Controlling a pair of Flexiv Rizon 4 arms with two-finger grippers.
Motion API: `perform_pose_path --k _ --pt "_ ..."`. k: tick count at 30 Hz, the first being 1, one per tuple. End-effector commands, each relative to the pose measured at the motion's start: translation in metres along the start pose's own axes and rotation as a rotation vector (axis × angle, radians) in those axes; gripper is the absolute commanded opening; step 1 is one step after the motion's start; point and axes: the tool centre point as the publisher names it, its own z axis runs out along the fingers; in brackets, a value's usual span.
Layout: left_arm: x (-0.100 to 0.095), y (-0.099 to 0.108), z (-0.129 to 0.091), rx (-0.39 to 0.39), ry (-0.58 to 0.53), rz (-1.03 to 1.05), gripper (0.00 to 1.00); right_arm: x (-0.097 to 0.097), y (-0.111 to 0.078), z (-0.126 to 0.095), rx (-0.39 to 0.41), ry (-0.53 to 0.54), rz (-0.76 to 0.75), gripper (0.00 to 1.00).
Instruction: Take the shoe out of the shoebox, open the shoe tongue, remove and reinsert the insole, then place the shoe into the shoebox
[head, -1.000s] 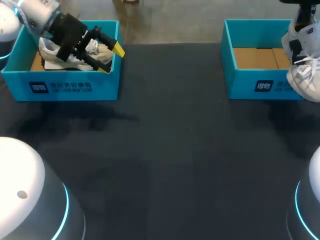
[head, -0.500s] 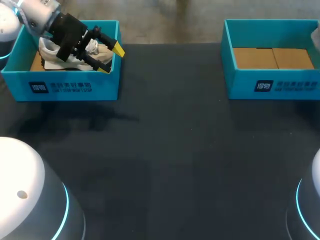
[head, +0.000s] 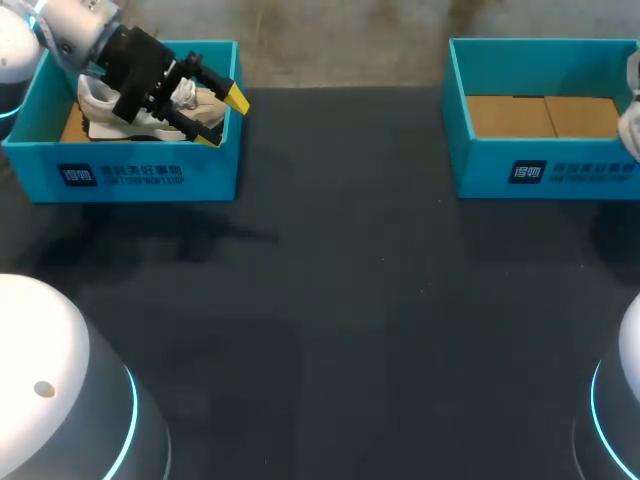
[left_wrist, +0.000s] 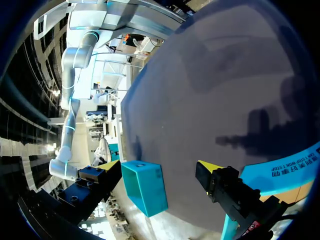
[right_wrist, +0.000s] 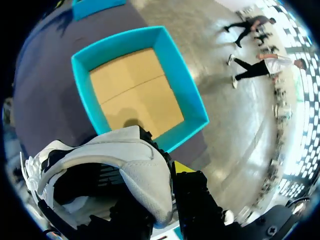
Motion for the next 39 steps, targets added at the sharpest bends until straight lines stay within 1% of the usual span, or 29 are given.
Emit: perform_pose_path --k 1,2,3,5,6,8,9,10,13,17,19,22,24,39 --pt "0.0 -0.001 0.0 -0.001 0.003 0.001 1.0 -0.006 0.009 -0.011 0.104 0.081 0.584 0.0" --pt "0.0 -0.001 0.0 -0.001 0.003 0.001 1.0 -0.006 0.01 -0.012 0.119 0.07 0.646 0.0" --pt "0.0 -0.001 0.0 -0.001 0.003 0.001 1.0 -0.006 0.009 -0.012 0.147 0.068 0.674 0.0" --pt "0.0 -0.001 0.0 -0.001 0.003 0.001 1.0 -0.005 0.008 -0.007 0.197 0.089 0.765 0.0" --pt "0.0 -0.001 0.0 -0.001 0.003 0.001 1.0 -0.005 0.007 -0.005 0.208 0.1 0.78 0.0" --pt "0.0 -0.001 0.0 -0.001 0.003 0.001 1.0 -0.004 0.003 -0.001 0.249 0.11 0.869 0.0" --pt "0.0 -0.001 0.0 -0.001 0.003 0.001 1.0 -0.004 0.002 0.0 0.252 0.11 0.887 0.0" --pt "0.0 -0.001 0.0 -0.001 0.003 0.001 1.0 -0.004 -0.003 0.002 0.257 0.115 0.948 0.0" --pt "0.0 -0.001 0.0 -0.001 0.003 0.001 1.0 -0.006 -0.01 0.003 0.269 0.099 1.023 0.0" --pt "0.0 -0.001 0.0 -0.001 0.003 0.001 1.0 -0.004 -0.019 0.005 0.333 0.094 1.136 0.0" --pt "0.0 -0.001 0.0 -0.001 0.003 0.001 1.0 -0.002 -0.02 0.005 0.364 0.083 1.164 0.0" --pt "0.0 -0.001 0.0 -0.001 0.003 0.001 1.0 0.001 -0.02 0.003 0.388 0.087 1.188 0.0" --pt "0.0 -0.001 0.0 -0.001 0.003 0.001 1.0 0.002 -0.02 0.004 0.389 0.11 1.192 0.0" --pt "0.0 -0.001 0.0 -0.001 0.003 0.001 1.0 0.002 -0.02 0.004 0.389 0.11 1.192 0.0"
